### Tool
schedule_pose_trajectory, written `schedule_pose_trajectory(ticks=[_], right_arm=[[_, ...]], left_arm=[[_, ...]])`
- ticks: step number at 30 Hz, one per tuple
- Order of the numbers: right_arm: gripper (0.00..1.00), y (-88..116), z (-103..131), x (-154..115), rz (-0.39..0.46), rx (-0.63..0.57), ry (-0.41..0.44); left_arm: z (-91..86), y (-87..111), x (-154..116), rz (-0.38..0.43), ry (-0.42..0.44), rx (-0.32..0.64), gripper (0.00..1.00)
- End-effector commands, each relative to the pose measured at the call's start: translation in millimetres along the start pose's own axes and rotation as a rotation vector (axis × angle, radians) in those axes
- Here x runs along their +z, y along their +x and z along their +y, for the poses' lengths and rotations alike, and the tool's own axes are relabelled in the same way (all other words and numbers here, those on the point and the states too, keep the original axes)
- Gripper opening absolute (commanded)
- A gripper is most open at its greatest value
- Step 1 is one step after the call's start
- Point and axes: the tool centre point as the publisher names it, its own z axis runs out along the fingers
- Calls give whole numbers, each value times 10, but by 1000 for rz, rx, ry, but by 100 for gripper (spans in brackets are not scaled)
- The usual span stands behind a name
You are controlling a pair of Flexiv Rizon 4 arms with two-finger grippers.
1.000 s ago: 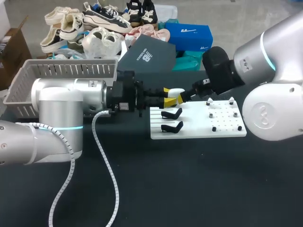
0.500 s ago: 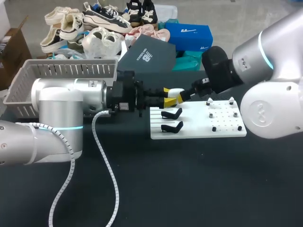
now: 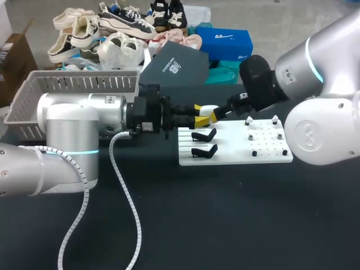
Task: Pick up each earbud case from the left stands, insert the matching earbuds, close the lid, and place the case in the box.
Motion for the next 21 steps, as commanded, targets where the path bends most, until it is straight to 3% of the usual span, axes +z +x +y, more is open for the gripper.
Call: schedule_pose_trajectory(ticks=[1,21], right_arm=[[100,-4,21,20,3,3,17],[100,-158,21,-76,-21,-15,40]], left_arm=[[13,4,2,0,2,0,0],[13,4,2,0,2,0,0]])
